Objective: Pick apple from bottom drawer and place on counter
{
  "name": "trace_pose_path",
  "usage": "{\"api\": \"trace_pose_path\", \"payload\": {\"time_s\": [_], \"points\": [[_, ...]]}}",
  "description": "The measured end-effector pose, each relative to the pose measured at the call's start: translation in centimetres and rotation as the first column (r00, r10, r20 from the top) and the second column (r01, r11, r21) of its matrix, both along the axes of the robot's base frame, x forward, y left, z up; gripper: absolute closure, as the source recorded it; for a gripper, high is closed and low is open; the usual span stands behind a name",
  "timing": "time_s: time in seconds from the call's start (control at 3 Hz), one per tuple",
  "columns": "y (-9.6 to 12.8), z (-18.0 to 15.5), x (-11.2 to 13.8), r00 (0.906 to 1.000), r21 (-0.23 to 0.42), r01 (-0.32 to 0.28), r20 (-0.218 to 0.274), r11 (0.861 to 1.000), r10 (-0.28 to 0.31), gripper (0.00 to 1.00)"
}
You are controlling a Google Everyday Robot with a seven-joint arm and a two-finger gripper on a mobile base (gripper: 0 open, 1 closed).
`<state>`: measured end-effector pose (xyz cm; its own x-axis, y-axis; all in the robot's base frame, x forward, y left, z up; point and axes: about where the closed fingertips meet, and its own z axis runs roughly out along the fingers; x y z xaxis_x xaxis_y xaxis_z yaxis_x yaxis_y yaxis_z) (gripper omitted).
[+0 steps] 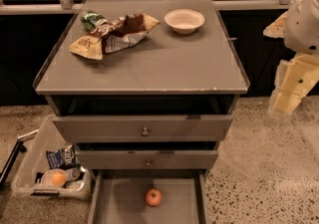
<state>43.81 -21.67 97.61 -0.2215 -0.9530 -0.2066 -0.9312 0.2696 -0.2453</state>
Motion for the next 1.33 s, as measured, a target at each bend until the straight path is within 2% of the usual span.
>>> {"api": "trace_pose_path", "payload": {"time_s": [0.33,0.67,1.0,1.33], "points": [[0.0,0.0,0.0,1.0,0.0,0.0,0.0,1.0,0.0,0.0],[0.8,-1.1,-0.5,1.0,0.036,-0.005,-0.008,0.999,0.005,0.0],[3.1,-2.7,-2.0,0.9999,0.066,-0.003,0.012,0.998,0.002,0.0],[5.0,-5.9,-3.6,0.9998,0.12,-0.006,0.021,0.993,0.003,0.0]]}}
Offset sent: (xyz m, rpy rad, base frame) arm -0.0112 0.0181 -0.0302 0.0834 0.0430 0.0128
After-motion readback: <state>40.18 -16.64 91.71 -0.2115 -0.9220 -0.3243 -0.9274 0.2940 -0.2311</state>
